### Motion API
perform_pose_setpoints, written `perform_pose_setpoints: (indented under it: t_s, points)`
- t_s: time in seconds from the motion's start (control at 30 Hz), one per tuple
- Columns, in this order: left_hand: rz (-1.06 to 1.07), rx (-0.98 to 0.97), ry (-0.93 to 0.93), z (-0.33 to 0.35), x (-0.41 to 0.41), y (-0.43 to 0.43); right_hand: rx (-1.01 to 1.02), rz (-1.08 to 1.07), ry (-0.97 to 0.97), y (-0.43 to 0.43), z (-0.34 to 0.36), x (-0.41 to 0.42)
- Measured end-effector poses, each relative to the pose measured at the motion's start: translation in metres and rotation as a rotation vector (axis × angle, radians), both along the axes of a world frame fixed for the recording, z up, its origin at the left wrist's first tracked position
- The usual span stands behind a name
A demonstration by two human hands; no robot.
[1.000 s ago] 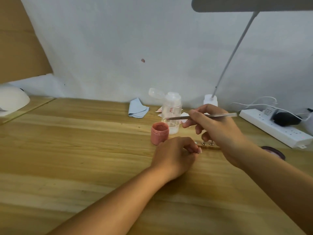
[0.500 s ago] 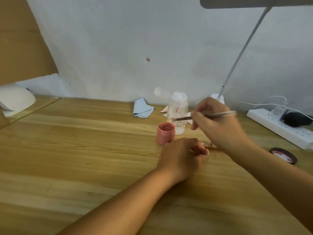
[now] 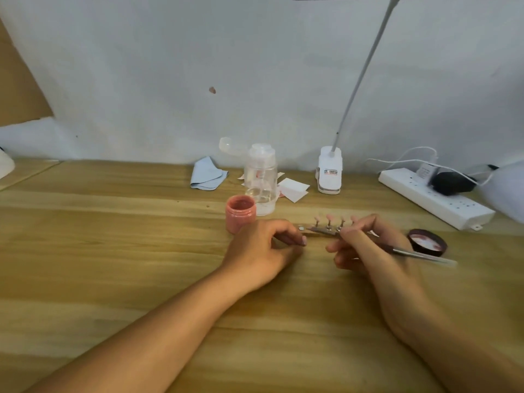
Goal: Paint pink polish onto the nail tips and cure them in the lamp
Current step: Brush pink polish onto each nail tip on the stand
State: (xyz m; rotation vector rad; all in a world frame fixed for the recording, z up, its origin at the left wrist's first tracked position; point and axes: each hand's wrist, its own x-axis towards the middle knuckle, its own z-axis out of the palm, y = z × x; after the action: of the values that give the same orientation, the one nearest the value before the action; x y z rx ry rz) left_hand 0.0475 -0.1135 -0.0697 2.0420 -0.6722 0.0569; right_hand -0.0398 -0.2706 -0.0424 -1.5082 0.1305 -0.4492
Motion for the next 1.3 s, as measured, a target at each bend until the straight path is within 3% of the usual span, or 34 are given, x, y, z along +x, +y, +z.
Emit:
perform_pose_setpoints:
  t_s: [0.93, 1.3]
  points:
    - [0.006, -0.017, 0.002, 0.0020, -0.0044, 0.0048, -0.073, 0.012, -0.019, 0.0040, 0.0010, -0.0055]
    - [0.009, -0.004, -0.018, 0.0015, -0.0039, 0.0044, -0.247, -0.016, 0.040, 0.0062, 0.0025, -0.0037]
